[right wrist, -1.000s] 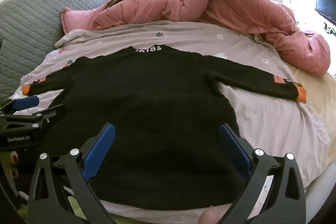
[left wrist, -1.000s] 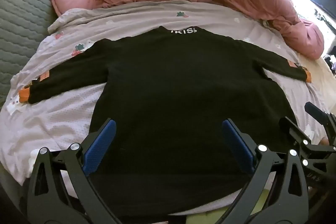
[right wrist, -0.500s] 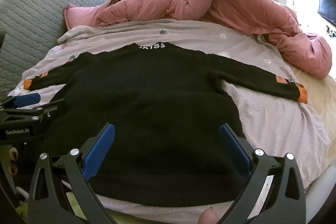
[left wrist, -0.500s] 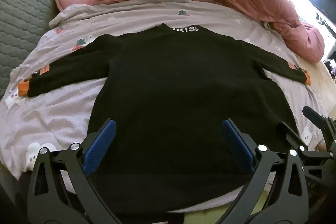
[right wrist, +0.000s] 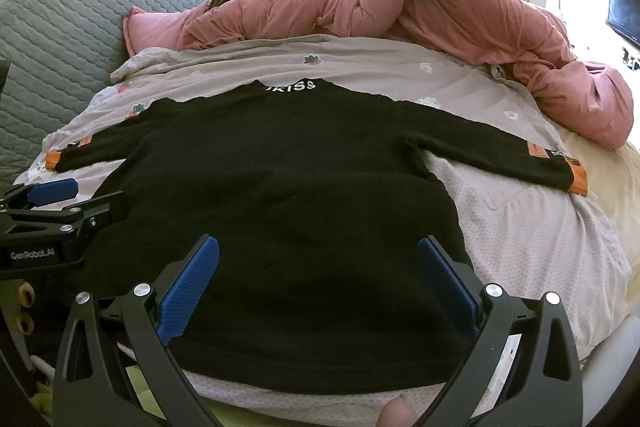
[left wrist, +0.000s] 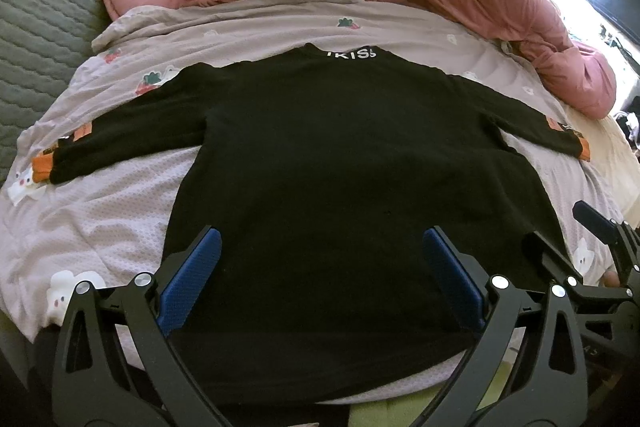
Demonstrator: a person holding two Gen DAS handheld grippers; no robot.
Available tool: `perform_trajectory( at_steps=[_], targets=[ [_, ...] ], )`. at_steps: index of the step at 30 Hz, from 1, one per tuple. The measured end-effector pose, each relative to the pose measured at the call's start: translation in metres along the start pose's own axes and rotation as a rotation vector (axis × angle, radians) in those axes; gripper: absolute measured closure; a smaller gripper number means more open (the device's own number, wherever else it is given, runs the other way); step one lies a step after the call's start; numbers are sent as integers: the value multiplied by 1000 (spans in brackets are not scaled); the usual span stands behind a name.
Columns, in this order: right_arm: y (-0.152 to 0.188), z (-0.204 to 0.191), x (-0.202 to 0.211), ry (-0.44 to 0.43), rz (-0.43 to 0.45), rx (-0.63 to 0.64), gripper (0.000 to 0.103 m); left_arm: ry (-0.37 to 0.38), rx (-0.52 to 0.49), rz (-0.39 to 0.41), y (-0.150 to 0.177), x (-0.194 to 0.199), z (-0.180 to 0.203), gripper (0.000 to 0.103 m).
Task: Fold small clothes
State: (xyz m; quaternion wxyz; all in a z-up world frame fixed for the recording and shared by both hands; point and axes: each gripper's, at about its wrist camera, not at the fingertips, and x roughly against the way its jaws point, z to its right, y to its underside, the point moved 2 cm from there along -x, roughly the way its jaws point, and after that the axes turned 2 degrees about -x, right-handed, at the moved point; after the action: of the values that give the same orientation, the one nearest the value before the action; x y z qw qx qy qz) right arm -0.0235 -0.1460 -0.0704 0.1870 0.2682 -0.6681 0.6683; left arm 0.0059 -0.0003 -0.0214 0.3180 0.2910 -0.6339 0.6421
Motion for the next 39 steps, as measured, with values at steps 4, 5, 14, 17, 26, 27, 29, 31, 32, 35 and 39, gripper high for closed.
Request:
perform_trajectory(
  at_steps=[4,5,14,17,26,27,29,31,32,35,39],
  targets=[
    [0,-1,-1,1,-1,0,4,-1,0,0,0,0,0,8],
    [0,-1,-1,0,-1,0,4,0,0,1,0,0,0,8],
    [1,-1,-2,1,-2,0,4,1,-1,0,0,0,0,8],
    [1,-1,-1,0,-2,0,4,0,-2,2,1,-2,0,8],
    [1,-1,-2,-2,-2,-2,4,2,-2,2,2,-3,-1,8],
    [2,0,-3,-3,-2,-3,4,1,-2,1,2,-2,0,8],
    [2,0,-3,-4,-2,-5,4,4,-2,-2,2,-3,-1,8],
    [2,-1,-4,-4,-1,-7,4,0,-2,-5,2,-4,-1,8],
    [2,0,-4,-5,0,-10,4,0,-2,-7,2,-4,-1,8],
    [1,3,-6,-10,0,-20,4,-7,0,-11,2,-4,-1,8],
    [-4,11,-6,-8,14,-38,4,-8,3,-9,-2,-6,-1,8]
  ],
)
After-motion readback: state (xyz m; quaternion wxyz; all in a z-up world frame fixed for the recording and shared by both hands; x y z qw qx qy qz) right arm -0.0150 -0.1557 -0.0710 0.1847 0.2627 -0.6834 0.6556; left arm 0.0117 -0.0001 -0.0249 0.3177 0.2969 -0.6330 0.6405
